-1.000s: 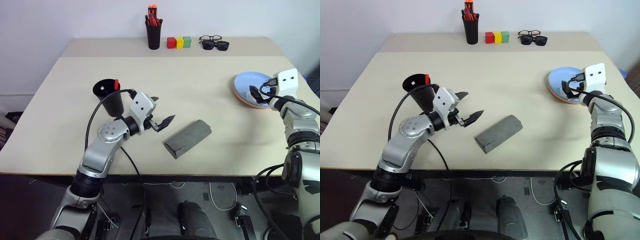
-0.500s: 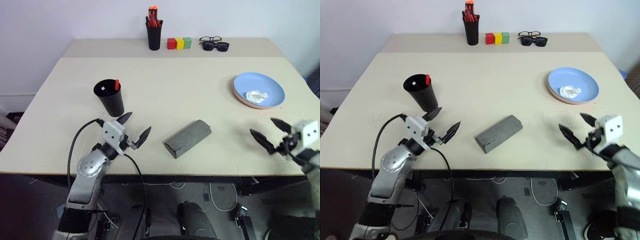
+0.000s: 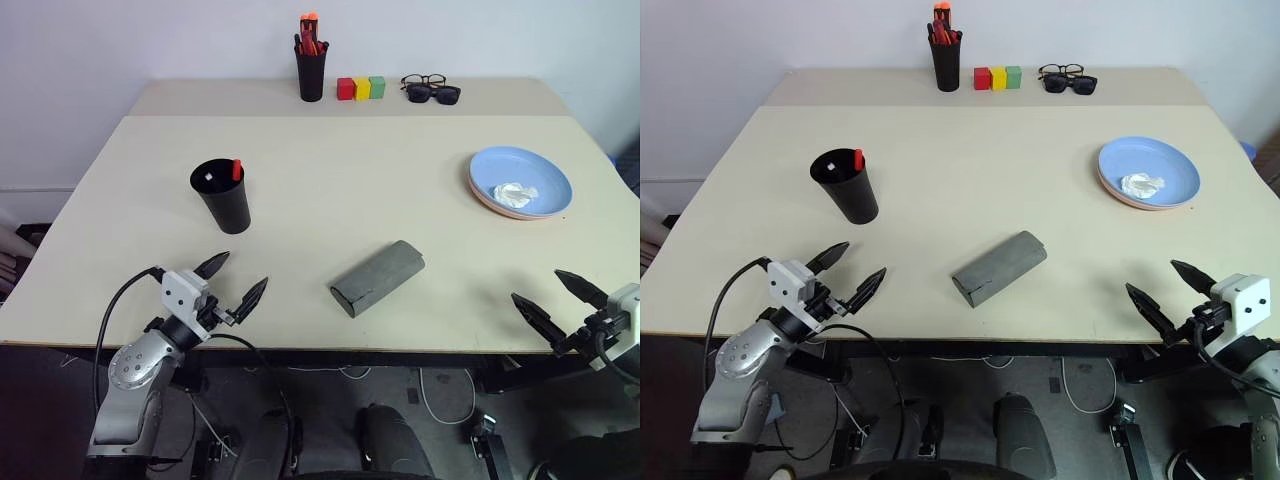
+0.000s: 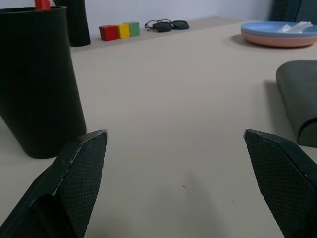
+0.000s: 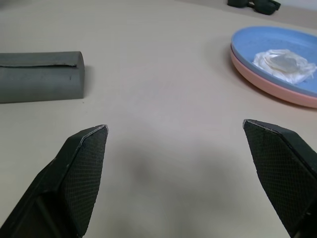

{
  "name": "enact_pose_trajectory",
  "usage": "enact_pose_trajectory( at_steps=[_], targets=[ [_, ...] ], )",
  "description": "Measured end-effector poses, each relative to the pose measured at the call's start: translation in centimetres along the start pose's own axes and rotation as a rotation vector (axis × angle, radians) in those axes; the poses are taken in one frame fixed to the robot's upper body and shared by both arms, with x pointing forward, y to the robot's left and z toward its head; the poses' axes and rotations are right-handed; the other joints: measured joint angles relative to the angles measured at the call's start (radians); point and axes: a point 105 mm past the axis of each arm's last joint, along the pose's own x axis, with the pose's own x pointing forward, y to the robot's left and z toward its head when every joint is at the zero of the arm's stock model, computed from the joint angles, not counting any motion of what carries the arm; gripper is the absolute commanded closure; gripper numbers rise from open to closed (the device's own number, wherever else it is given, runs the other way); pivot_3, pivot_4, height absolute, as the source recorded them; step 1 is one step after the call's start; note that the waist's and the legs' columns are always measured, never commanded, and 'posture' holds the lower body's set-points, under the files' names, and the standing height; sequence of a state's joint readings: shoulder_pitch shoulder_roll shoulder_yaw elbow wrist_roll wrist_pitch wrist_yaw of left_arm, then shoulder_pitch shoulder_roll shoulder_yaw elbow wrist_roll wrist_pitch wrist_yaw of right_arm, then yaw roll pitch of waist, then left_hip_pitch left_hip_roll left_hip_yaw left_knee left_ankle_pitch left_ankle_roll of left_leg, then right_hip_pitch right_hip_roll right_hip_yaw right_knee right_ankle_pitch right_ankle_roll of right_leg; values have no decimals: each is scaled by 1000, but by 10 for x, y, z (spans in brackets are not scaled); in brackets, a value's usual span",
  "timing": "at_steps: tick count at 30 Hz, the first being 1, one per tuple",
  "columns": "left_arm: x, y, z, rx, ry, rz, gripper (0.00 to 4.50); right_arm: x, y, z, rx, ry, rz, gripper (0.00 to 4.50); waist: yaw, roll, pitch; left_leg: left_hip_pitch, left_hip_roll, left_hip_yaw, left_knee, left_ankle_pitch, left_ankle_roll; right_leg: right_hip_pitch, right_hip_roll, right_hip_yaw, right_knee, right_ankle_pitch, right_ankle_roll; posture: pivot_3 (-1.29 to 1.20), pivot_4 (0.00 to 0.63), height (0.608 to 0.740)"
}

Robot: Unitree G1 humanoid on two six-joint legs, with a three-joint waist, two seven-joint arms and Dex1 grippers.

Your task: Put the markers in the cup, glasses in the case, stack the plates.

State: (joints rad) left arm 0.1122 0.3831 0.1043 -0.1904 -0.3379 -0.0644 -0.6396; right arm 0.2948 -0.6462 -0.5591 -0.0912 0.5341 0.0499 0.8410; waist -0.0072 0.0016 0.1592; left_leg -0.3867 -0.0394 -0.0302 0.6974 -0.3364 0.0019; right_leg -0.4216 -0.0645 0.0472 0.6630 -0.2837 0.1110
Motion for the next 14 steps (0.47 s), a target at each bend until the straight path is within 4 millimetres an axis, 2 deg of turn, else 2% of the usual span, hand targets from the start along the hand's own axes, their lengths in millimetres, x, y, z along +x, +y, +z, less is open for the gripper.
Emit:
enact_pose_trajectory(
  at_steps=[7, 11, 14],
  targets=[
    [15, 0, 9, -3, -44, 7, 0, -2, -15, -5, 4, 4, -35, 49, -2, 0, 0, 1, 0, 0, 0, 0, 0, 1, 0, 0, 0, 0, 0, 0, 150, 740],
    [19, -5, 5, -7, -32, -1, 0, -1, -26, -8, -13, 20, -39, 49, -3, 0, 0, 2, 0, 0, -1, 0, 0, 2, 1, 0, 0, 0, 0, 0, 150, 740],
    [15, -9, -3, -22, -4, 2, 0, 1, -23, -11, -16, 30, -27, 49, -3, 0, 0, 2, 0, 0, -1, 0, 0, 2, 1, 0, 0, 0, 0, 0, 150, 740]
  ],
)
